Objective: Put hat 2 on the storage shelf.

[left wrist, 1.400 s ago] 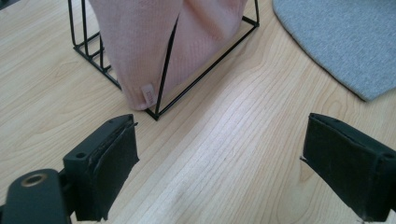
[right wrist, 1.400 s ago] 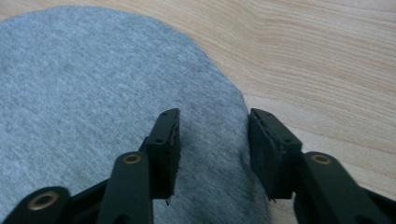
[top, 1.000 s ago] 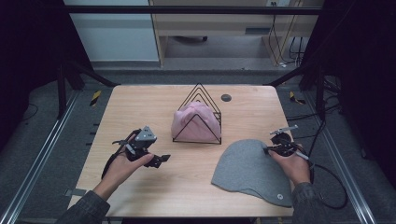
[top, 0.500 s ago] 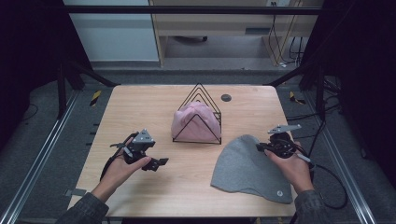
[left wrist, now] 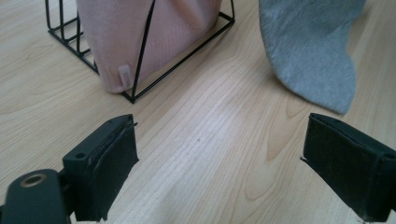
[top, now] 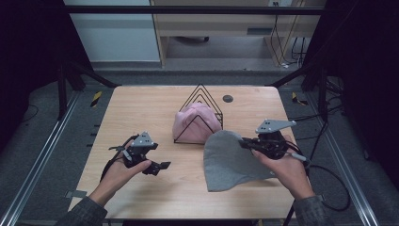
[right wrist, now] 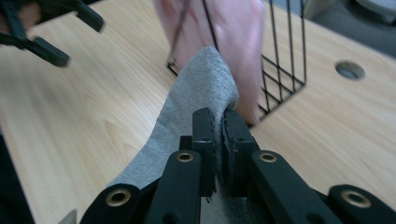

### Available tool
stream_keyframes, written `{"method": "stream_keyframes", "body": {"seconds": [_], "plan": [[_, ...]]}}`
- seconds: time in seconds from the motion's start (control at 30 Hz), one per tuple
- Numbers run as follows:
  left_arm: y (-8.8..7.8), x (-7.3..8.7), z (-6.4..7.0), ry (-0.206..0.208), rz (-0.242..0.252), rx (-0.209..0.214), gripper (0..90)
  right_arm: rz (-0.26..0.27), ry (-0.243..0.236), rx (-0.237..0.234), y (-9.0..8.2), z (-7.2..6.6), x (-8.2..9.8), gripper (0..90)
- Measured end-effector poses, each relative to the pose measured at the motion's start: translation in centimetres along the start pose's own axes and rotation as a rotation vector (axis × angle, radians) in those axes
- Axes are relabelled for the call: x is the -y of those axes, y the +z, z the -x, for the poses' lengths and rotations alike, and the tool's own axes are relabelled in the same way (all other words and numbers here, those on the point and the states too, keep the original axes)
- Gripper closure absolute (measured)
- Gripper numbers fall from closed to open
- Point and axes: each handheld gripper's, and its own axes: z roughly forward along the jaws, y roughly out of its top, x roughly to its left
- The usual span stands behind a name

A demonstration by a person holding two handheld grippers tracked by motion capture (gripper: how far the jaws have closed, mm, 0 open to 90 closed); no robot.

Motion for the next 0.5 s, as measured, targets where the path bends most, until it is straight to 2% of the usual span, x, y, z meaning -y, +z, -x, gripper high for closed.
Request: {"method": "stream_keyframes", "body": {"seconds": [0.33, 0.5], "plan": [[0.0, -0.3, 1.0, 0.022, 0.008, 0.054, 9.3, 0.03, -0.1, -0.066, 0.1, -3.0, -4.2, 85.7], [-0.1, -0.6, 1.0, 0.016, 0.017, 0.061, 9.5, 0.036, -0.135, -0.075, 0.2, -3.7, -5.8, 85.7]]}}
